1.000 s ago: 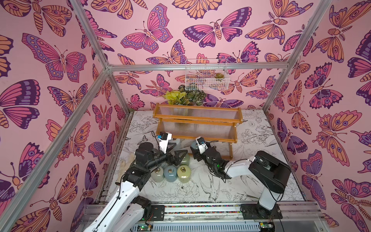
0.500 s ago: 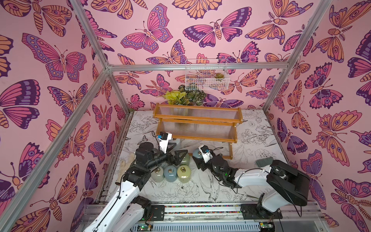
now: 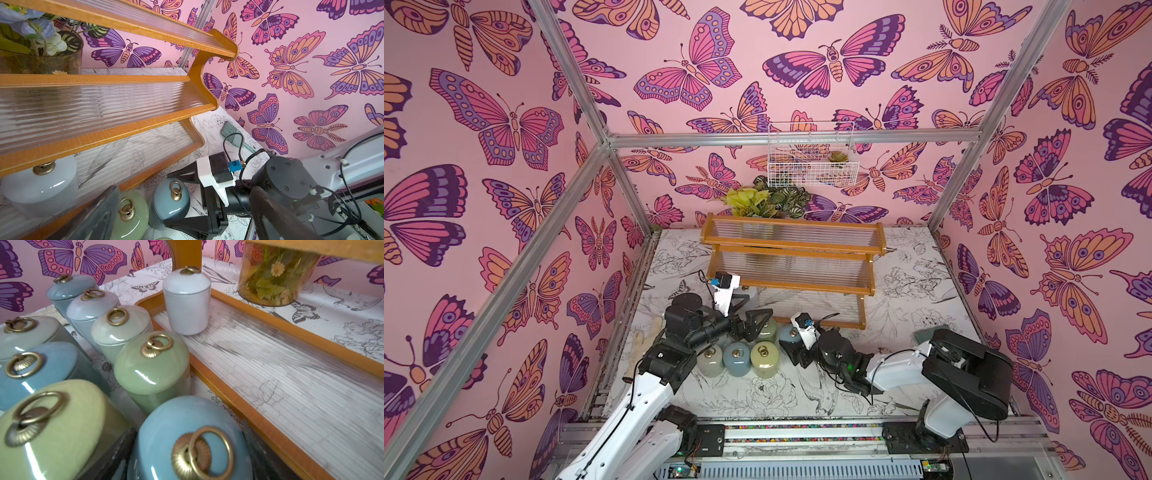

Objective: Remove the tea canisters from the shelf
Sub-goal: Place the tea canister at the center of the board.

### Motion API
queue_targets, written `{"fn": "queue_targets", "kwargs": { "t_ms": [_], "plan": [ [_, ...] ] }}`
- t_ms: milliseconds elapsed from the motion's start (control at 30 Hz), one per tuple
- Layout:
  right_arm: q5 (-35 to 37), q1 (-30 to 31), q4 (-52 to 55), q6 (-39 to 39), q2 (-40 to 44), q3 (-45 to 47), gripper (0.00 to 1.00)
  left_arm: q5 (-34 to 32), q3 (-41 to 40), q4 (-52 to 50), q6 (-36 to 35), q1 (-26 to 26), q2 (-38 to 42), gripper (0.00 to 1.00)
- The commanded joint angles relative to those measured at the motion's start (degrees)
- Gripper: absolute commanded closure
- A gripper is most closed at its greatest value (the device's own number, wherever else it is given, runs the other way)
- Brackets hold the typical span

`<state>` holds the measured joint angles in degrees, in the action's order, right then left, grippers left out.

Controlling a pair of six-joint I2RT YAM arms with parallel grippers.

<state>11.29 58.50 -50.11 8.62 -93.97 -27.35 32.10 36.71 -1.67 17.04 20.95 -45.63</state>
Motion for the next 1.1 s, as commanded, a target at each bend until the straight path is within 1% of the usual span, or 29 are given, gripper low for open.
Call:
{"fn": "queue_targets", "kwargs": {
  "t_ms": [0, 233, 300, 367, 433, 567, 700, 767, 867, 1067],
  "plan": [
    [-0.7, 0.5, -5.4, 0.5, -0.2, -0.1, 0.3, 0.2, 1.5, 0.0, 0.0, -0.4, -0.6, 0.0],
    [-0.9, 0.5, -3.9, 0.3, 1.6, 0.4, 0.17, 0.3, 1.7, 0.1, -0.2, -0.4, -0.9, 0.0],
    [-1.3, 0.5, -2.9, 0.0, 2.7, 0.5, 0.09, 0.3, 1.8, 0.0, -0.2, -0.4, -1.0, 0.0],
    [-0.9, 0.5, -2.2, -0.1, 3.5, 0.7, 0.04, 0.3, 1.8, 0.1, -0.2, -0.4, -1.1, 0.0],
    [0.5, 0.5, -1.8, 0.2, 6.6, 1.1, 0.01, 0.2, 1.9, 0.0, -0.1, -0.5, -1.1, 0.0],
    [7.3, 0.0, -0.5, 4.0, 11.0, 1.4, 0.0, -0.9, 2.1, -0.1, 0.4, -0.5, -1.1, 0.0],
    [10.2, -1.4, 2.2, 7.4, 13.6, -0.4, 0.01, -1.0, 2.3, -0.1, 0.6, -0.5, -1.3, 0.0],
    [11.4, -3.2, 3.0, 11.2, 14.1, -1.3, 0.01, -0.9, 2.3, 0.0, 0.5, -0.5, -1.5, 0.0],
    [10.6, -7.3, 1.6, 17.4, 13.5, -1.3, 0.0, -0.7, 2.3, 0.1, 0.8, -0.5, -1.6, 0.0],
    [9.4, -11.6, -2.2, 22.5, 10.2, -1.9, 0.0, -0.7, 2.5, 0.2, 0.6, -0.5, -1.3, 0.0]
  ]
}}
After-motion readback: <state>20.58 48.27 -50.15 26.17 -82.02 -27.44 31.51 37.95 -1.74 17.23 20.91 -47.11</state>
